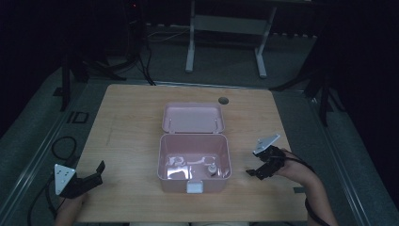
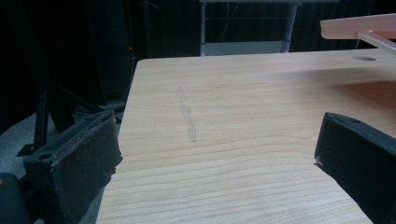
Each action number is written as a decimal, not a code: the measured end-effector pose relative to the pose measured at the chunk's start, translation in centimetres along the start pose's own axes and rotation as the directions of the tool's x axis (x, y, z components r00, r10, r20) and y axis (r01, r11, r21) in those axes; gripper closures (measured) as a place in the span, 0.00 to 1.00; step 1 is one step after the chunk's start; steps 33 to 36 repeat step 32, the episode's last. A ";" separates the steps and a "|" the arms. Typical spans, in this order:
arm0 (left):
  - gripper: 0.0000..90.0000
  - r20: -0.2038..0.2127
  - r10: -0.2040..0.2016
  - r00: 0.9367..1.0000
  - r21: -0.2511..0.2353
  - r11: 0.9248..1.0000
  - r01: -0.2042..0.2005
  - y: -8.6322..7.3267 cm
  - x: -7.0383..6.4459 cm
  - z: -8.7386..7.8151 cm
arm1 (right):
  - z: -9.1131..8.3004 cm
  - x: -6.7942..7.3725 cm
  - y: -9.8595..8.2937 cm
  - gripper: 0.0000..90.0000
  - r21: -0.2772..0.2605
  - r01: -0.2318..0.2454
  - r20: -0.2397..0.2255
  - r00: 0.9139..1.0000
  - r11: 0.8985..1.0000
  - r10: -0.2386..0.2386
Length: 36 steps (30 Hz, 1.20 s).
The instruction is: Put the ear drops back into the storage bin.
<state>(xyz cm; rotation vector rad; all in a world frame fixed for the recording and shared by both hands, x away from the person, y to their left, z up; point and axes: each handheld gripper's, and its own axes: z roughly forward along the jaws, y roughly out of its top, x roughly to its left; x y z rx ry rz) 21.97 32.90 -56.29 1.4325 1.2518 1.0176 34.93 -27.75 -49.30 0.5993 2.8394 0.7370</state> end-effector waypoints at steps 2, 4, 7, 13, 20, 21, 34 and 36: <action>0.00 0.000 0.001 1.000 0.000 1.000 -0.001 0.0 0.0 0.0 | 0.3 0.1 -0.6 0.20 -0.025 -0.022 0.009 1.000 0.999 0.022; 0.00 0.000 0.001 1.000 0.000 1.000 -0.001 0.0 0.0 0.0 | 0.7 0.2 -1.1 0.20 -0.033 -0.036 -0.003 0.999 0.999 0.036; 0.00 -0.001 0.001 1.000 -0.001 1.000 -0.001 0.0 0.0 0.0 | 1.2 0.4 -1.6 0.19 -0.029 -0.041 -0.016 0.999 0.999 0.040; 0.00 -0.002 0.002 1.000 0.001 1.000 -0.002 0.0 0.0 0.0 | 1.2 0.4 -2.1 0.19 -0.091 -0.054 -0.021 0.998 0.994 0.052; 0.00 -0.001 0.001 1.000 -0.001 1.000 -0.001 0.0 0.0 0.0 | 1.3 0.3 -2.9 0.19 -0.167 -0.072 -0.030 0.997 0.983 0.068; 0.00 -0.001 0.002 1.000 0.000 1.000 -0.002 0.0 0.0 0.0 | 1.4 0.3 -3.0 0.19 -0.167 -0.076 -0.035 0.997 0.983 0.072; 0.00 -0.001 0.001 1.000 -0.001 1.000 -0.001 0.0 0.0 0.0 | 1.6 0.3 -3.3 0.19 -0.184 -0.077 -0.037 0.997 0.980 0.071; 0.00 -0.001 0.001 1.000 -0.001 1.000 -0.001 0.0 0.0 0.0 | 1.6 0.3 -3.3 0.19 -0.184 -0.077 -0.037 0.997 0.980 0.071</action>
